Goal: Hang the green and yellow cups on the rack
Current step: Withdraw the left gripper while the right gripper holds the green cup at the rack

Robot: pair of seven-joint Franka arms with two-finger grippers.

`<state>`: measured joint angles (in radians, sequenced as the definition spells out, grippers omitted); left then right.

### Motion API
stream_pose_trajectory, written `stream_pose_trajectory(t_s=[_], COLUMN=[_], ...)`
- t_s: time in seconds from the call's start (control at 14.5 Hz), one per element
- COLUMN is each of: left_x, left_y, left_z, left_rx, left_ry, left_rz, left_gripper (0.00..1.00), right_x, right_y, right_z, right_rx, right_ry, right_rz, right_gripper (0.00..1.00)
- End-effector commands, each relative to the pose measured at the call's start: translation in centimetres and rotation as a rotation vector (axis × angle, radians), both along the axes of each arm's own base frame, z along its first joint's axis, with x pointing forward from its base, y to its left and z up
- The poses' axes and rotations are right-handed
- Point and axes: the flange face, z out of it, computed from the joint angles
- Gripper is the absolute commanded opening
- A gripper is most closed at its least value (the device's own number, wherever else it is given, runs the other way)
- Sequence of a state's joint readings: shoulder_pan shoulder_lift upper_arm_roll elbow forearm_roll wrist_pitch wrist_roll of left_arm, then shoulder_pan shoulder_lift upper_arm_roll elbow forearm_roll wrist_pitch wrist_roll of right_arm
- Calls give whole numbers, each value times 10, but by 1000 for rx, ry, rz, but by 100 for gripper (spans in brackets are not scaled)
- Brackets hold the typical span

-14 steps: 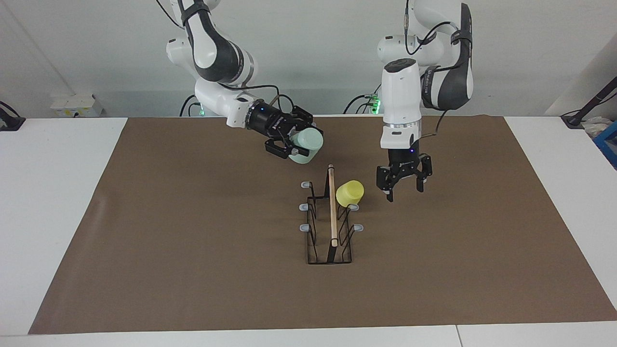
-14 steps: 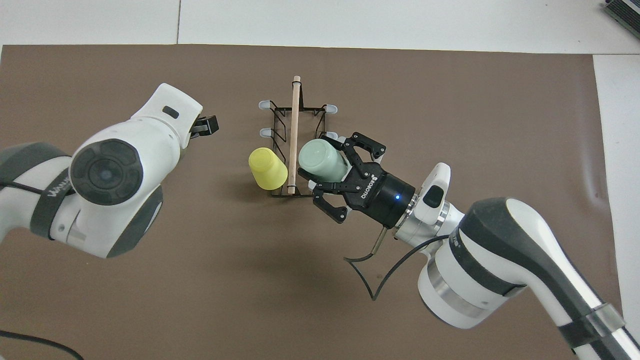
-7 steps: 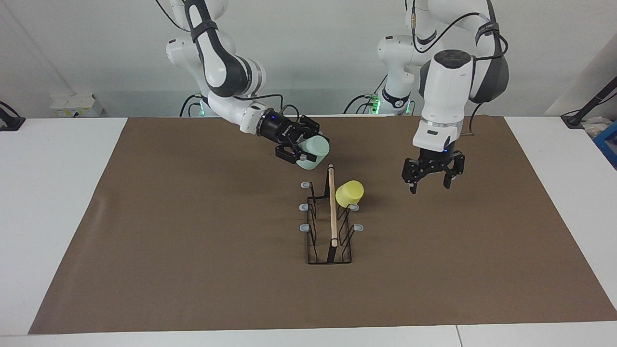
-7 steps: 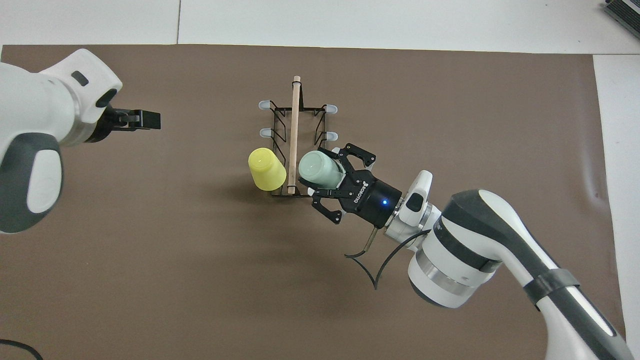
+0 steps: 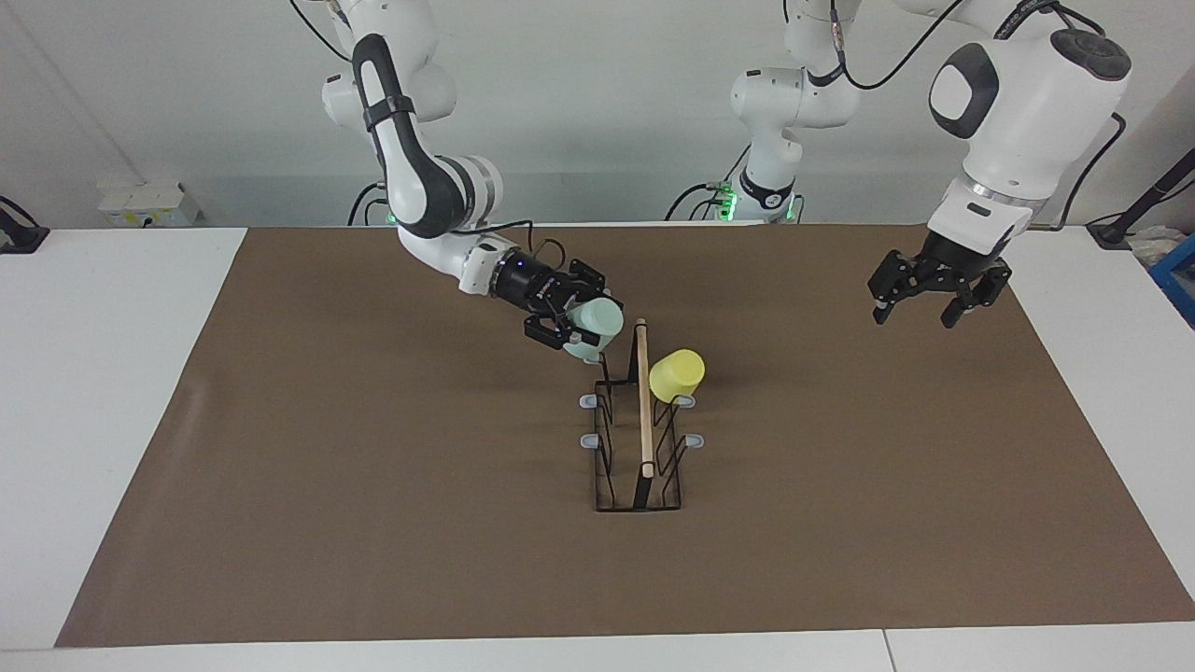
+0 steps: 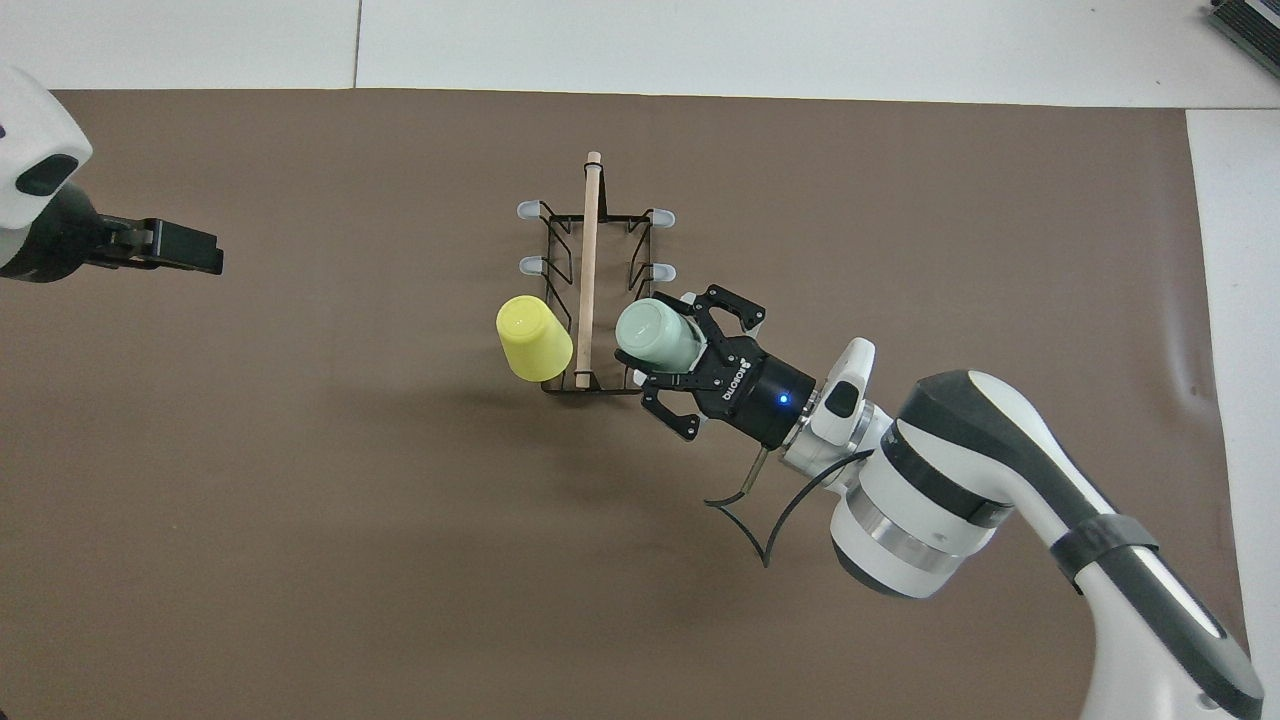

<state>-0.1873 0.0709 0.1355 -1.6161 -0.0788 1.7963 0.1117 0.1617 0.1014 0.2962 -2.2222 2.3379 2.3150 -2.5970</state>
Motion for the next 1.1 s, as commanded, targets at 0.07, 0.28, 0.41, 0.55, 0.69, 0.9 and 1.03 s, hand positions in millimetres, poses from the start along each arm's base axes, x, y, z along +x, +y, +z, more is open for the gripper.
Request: stream_pose_trajectory(t_s=[0.07,0.28,0.41,0.55,0.69,0.9,1.03], left_x=[2,-2,-9,-22,-33,-41,-41], left_y=[23,30,35,39,41,42,41], left_z=[8,10,15,17,11,10,10], left_rx=[91,115,110,102,77,72,73], left_ry=[35,48,50,63,78,74,71], left_rz=[-116,-141,-124,-118,-97,-93,-105], left_gripper=[100,100,100,100,100,100,100], right_x=[6,20,20,25,32,33,28], right_y=[-1,9,10,15,23,23,22], right_z=[-1,-6,-6,-17,-33,-38,-45], right_rx=[37,87,82,100,134,124,118], right_ry=[-19,-42,-40,-37,-58,-69,-52], right_rz=[-34,-60,-61,-58,-66,-67,-69], right_gripper=[0,0,0,0,0,0,0])
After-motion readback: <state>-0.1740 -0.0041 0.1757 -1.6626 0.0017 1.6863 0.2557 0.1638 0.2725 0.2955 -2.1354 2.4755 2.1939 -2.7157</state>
